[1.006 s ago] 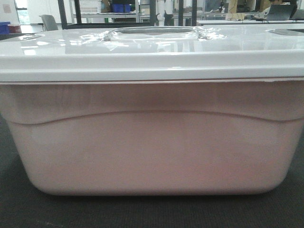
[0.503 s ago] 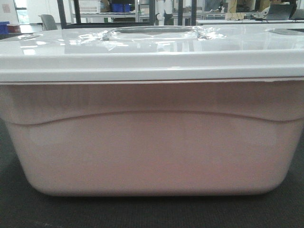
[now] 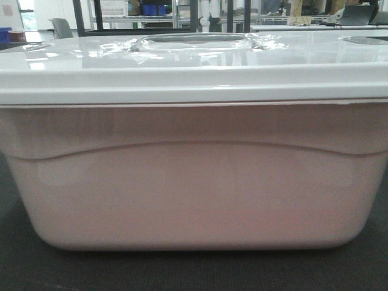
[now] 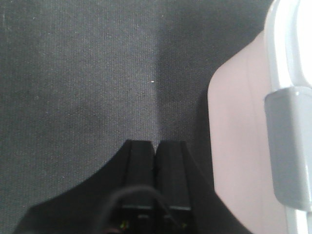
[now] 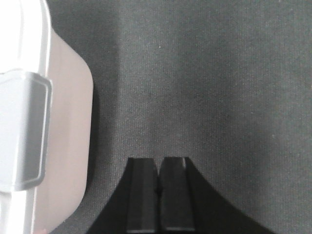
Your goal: Grab white bin and place on right shelf
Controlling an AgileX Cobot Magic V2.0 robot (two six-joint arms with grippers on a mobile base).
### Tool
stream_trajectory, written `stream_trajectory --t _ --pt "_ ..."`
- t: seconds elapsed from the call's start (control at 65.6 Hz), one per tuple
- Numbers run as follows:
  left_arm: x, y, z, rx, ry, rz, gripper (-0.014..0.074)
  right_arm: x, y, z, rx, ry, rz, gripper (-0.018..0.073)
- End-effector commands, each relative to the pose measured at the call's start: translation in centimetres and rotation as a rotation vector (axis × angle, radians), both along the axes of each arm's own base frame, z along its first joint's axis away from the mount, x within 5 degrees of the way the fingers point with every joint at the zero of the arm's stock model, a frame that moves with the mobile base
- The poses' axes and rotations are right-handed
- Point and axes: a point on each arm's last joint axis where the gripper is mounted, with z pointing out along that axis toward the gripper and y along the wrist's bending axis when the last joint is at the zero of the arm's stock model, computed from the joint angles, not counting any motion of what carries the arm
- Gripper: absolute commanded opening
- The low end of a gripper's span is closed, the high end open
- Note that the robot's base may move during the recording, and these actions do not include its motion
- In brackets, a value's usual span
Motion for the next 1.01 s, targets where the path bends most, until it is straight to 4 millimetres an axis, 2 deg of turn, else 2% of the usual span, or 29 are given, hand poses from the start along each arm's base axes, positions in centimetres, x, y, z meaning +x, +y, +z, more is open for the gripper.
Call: stream_trajectory --t 0.0,0.076,0.168,0.198,0.274,0.305,0.472,0.701,0.853,0.99 --pt "0.4 -0.2 1.8 -0.035 -0.103 0.023 -0.0025 0.5 0.0 1.6 0.007 -0.105 -0.006 0.0199" --pt "0.4 -0.2 1.8 -0.035 -0.111 0.025 0.0093 0.6 0.0 1.7 0.008 -0.126 -0.01 0.0366" --pt "0.6 -0.2 2.0 -0.046 -0.131 0.036 0.0295 0.9 0.0 1.9 0.015 -0.158 -0.026 0.0615" --pt "0.6 -0.2 2.0 -0.054 -0.138 0.04 0.0351 0.9 -0.1 1.9 0.018 -0.163 -0.031 0.0654" --pt "0.8 -0.3 2.3 -0.091 -0.163 0.057 0.0451 0.9 0.0 1.9 0.035 -0.162 -0.05 0.0627" --pt "0.9 -0.4 2.4 -0.111 -0.169 0.063 0.0461 0.9 0.0 1.9 0.045 -0.159 -0.062 0.0626" --pt "1.0 -1.0 3.8 -0.218 -0.187 0.075 0.0459 1.0 0.3 2.5 0.11 -0.165 -0.083 0.0624" --pt "1.1 -1.6 7.6 -0.326 -0.274 0.048 0.0459 1.2 1.0 5.5 0.224 -0.244 -0.076 0.0622" --pt "1.3 -2.5 9.0 -0.384 -0.267 -0.041 0.0457 2.4 1.9 6.6 0.296 -0.253 -0.014 0.0622" --pt "2.3 -3.7 9.5 -0.476 -0.239 -0.162 0.0428 4.2 3.2 6.4 0.407 -0.227 0.099 0.0622"
